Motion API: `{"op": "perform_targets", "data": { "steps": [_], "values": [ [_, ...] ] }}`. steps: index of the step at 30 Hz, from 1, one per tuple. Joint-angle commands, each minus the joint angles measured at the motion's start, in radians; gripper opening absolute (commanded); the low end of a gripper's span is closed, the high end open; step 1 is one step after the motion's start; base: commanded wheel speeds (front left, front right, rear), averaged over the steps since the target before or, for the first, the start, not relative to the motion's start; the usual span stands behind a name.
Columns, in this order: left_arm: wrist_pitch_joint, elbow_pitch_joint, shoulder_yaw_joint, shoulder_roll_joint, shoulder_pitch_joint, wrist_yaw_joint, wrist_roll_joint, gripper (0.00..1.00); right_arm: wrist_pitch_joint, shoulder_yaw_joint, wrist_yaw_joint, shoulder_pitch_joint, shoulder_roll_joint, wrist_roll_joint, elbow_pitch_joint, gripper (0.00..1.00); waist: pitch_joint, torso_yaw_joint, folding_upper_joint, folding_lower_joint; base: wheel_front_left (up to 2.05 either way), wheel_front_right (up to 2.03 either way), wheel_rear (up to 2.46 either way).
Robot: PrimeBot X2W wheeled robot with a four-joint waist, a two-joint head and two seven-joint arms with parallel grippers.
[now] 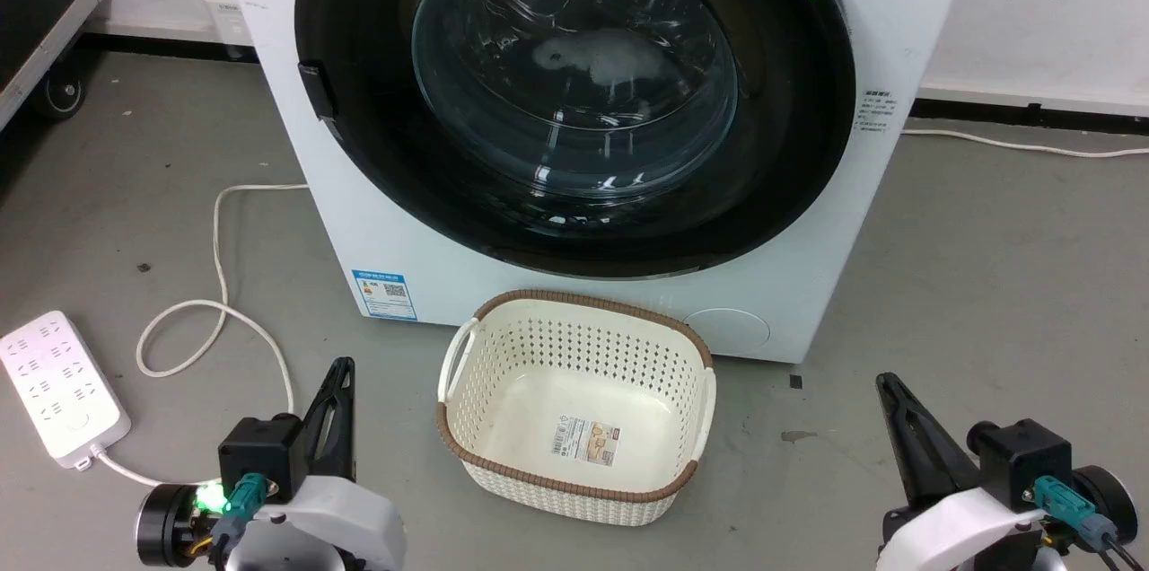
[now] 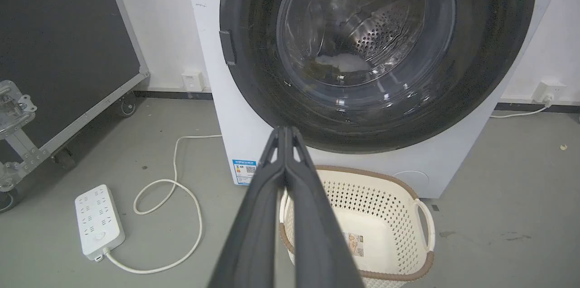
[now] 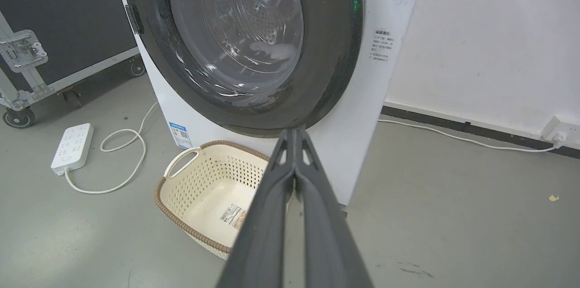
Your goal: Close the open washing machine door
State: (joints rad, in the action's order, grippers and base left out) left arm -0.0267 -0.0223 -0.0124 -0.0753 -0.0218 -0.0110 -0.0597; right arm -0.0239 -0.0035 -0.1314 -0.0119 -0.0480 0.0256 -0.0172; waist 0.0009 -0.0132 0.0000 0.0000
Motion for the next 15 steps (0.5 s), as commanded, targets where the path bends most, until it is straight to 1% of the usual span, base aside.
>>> {"op": "perform_targets", "data": {
  "steps": [1,15],
  "values": [
    [0.003,0.006,0.005,0.005,0.012,0.004,0.010,0.00,0.003,0.001,0.001,0.010,-0.002,-0.006,0.008,0.00,0.000,0.000,0.0000,0.0000,0.00,0.00,0.00],
    [0.023,0.020,0.011,0.022,0.020,0.010,0.051,0.00,0.020,0.003,0.001,0.012,-0.002,-0.022,0.016,0.00,-0.001,0.011,0.0000,0.0000,0.00,0.00,0.00]
  ]
}}
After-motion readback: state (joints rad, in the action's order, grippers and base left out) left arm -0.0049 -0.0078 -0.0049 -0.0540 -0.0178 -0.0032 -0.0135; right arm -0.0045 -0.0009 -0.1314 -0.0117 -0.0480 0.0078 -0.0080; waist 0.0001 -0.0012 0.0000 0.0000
